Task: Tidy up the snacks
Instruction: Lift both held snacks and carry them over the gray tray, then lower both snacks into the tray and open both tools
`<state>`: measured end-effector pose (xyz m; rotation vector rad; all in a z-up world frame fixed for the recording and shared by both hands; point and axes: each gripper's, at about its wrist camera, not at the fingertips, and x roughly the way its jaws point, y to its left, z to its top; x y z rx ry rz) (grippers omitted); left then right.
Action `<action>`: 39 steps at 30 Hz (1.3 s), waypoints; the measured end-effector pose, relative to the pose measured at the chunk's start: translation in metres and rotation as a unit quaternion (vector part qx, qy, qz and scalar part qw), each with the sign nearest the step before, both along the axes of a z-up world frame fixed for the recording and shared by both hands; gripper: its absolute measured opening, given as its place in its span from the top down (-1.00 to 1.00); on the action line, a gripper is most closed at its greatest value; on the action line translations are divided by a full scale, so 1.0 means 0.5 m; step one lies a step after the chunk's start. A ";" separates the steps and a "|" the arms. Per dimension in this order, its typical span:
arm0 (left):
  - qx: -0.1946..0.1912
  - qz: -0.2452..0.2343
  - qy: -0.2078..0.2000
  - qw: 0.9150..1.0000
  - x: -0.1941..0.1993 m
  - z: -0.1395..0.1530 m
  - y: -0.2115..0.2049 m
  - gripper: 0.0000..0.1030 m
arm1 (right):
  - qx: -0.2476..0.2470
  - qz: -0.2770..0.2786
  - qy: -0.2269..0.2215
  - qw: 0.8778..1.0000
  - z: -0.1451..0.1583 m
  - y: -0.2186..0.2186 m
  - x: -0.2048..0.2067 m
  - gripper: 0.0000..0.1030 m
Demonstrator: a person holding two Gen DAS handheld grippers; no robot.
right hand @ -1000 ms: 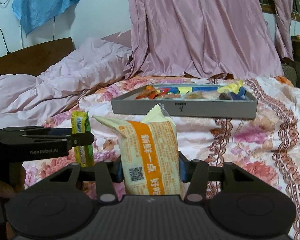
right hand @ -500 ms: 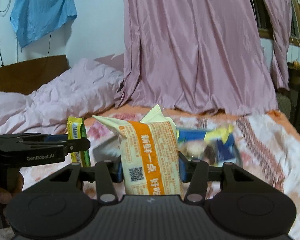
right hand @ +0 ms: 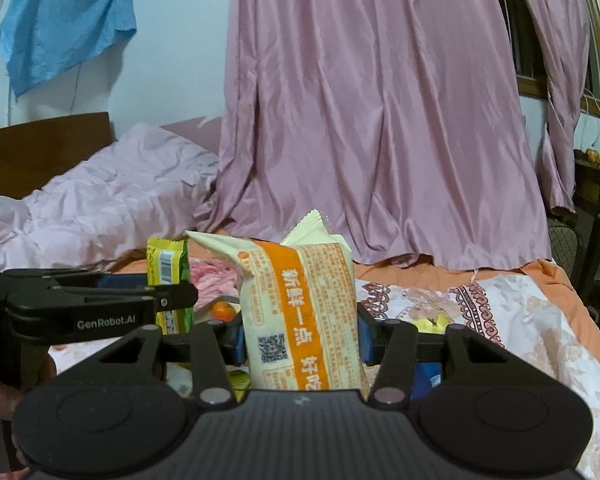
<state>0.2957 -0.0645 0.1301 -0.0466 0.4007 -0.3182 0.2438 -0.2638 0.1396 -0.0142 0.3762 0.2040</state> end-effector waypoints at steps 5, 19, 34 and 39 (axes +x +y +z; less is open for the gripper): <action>0.007 0.007 0.032 0.999 0.073 -0.043 -0.016 0.02 | -0.010 -0.013 0.017 1.000 -0.033 -0.014 0.065 -0.04; 0.020 0.004 0.071 0.997 0.138 -0.133 -0.035 0.02 | 0.016 -0.047 0.069 0.996 -0.134 -0.055 0.152 -0.04; 0.037 0.005 0.104 0.994 0.162 -0.189 -0.058 0.02 | -0.004 -0.049 0.092 0.995 -0.170 -0.041 0.186 -0.02; 0.039 0.003 0.114 0.993 0.167 -0.207 -0.058 0.02 | -0.011 -0.045 0.105 0.993 -0.196 -0.032 0.194 -0.01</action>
